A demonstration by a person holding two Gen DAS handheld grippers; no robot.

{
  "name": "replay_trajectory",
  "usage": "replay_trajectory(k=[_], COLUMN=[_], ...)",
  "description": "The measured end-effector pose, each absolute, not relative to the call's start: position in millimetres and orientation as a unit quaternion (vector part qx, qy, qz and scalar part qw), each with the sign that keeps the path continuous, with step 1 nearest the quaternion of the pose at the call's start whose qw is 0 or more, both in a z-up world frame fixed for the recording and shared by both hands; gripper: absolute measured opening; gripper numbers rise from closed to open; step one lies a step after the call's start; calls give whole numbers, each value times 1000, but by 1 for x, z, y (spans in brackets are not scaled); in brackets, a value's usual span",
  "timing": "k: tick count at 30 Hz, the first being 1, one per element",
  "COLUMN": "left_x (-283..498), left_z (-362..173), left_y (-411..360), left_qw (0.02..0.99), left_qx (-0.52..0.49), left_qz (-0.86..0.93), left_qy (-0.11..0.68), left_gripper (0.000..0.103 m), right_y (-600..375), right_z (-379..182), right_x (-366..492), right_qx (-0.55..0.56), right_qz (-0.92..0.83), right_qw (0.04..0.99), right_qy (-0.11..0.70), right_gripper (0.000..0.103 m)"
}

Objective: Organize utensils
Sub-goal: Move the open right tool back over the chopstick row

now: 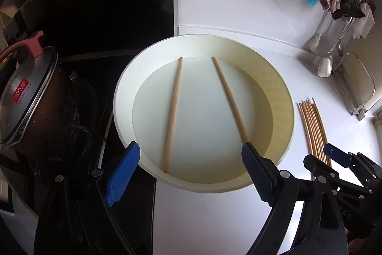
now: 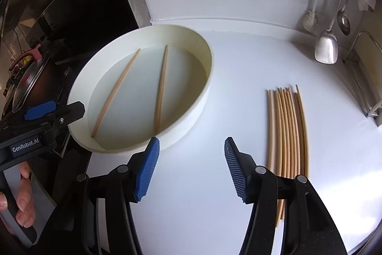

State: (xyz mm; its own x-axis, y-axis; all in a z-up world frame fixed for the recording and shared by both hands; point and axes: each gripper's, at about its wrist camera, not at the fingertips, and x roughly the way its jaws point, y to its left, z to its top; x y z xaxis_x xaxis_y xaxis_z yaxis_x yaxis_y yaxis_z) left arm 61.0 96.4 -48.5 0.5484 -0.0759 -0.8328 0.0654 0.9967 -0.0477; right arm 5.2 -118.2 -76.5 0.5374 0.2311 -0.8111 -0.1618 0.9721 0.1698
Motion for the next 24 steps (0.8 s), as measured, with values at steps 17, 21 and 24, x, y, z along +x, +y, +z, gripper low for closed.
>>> replay_trajectory(k=[17, 21, 24], left_x=[7, 2, 1], left_z=[-47, -50, -51], left_y=[-19, -45, -64], left_qw=[875, 879, 884], left_qx=[21, 21, 24], left_qz=[-96, -98, -100], left_qy=[473, 466, 456], left_gripper=[92, 92, 93], right_y=[-241, -267, -280], right_z=[-89, -97, -107], right_x=[-60, -67, -66], right_qx=[55, 45, 31], right_qz=[22, 2, -4], right_qw=[883, 886, 887], right_qy=[465, 461, 461], right_gripper=[62, 64, 64])
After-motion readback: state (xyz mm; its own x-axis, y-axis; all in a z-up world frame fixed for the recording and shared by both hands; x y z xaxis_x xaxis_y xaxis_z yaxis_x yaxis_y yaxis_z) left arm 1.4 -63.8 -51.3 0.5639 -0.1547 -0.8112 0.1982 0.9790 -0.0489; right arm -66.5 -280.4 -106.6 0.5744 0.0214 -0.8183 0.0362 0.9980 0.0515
